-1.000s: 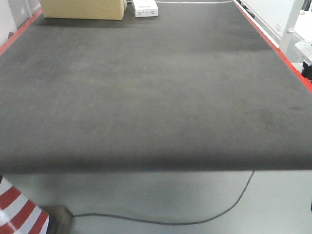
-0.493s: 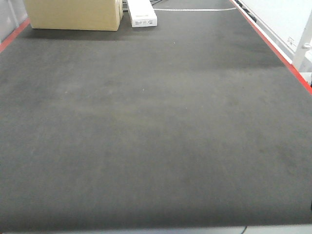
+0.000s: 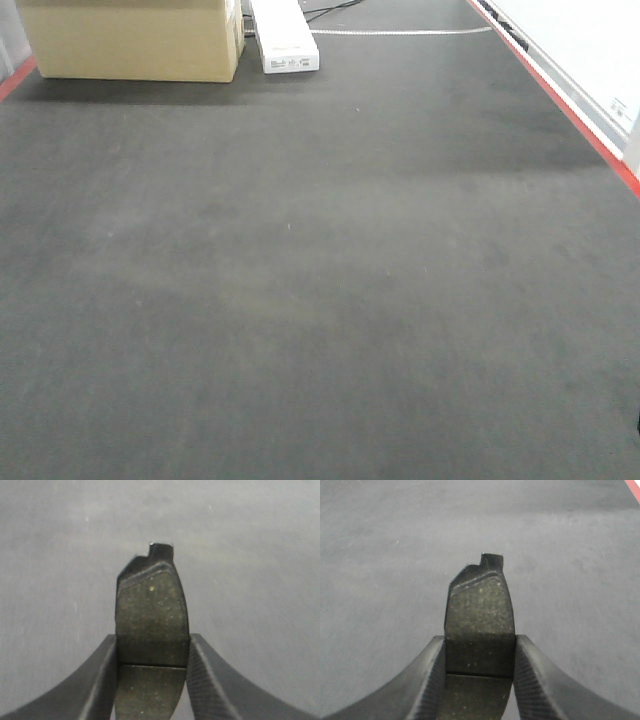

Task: Move and align brake pads A on conveyor
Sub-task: 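Turn and approach the black belt conveyor with both pads held, then lower the left gripper's brake pad onto the black belt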

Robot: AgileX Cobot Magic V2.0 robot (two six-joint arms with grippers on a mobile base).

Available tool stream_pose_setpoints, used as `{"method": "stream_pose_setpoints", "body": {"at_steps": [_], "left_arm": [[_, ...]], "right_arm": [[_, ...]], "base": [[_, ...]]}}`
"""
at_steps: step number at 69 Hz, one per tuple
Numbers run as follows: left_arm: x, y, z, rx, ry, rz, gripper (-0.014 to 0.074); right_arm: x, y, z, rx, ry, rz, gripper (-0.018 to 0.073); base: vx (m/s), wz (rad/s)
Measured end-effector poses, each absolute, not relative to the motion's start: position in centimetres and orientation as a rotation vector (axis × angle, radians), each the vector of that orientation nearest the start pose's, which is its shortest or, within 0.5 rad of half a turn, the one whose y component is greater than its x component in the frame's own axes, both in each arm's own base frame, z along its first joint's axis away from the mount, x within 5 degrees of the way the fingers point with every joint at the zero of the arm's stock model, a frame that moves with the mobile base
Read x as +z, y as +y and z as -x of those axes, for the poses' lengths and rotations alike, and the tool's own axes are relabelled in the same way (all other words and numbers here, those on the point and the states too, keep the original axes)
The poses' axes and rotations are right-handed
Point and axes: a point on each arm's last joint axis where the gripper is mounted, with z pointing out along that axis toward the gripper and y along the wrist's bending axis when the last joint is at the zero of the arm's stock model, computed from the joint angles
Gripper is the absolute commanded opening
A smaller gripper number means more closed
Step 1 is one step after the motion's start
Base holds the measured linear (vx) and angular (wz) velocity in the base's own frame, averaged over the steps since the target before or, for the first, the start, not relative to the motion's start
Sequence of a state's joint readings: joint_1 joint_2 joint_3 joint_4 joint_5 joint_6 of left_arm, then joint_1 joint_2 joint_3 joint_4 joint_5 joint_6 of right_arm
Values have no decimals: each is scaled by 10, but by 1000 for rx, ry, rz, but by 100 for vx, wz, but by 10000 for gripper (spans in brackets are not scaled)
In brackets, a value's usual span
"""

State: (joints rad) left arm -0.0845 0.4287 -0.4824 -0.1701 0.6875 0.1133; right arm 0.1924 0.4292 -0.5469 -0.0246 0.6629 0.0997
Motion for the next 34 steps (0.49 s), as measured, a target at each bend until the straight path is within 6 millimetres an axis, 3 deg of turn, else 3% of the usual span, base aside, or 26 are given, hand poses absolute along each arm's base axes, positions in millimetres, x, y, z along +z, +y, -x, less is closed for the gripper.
{"method": "stream_pose_setpoints", "body": {"at_steps": [34], "left_arm": [[286,-17,-81,-175,2107,-134,-6]], "right_arm": [[308,14,-81,157,2030,104,-7]], "base": [[13,4]]}}
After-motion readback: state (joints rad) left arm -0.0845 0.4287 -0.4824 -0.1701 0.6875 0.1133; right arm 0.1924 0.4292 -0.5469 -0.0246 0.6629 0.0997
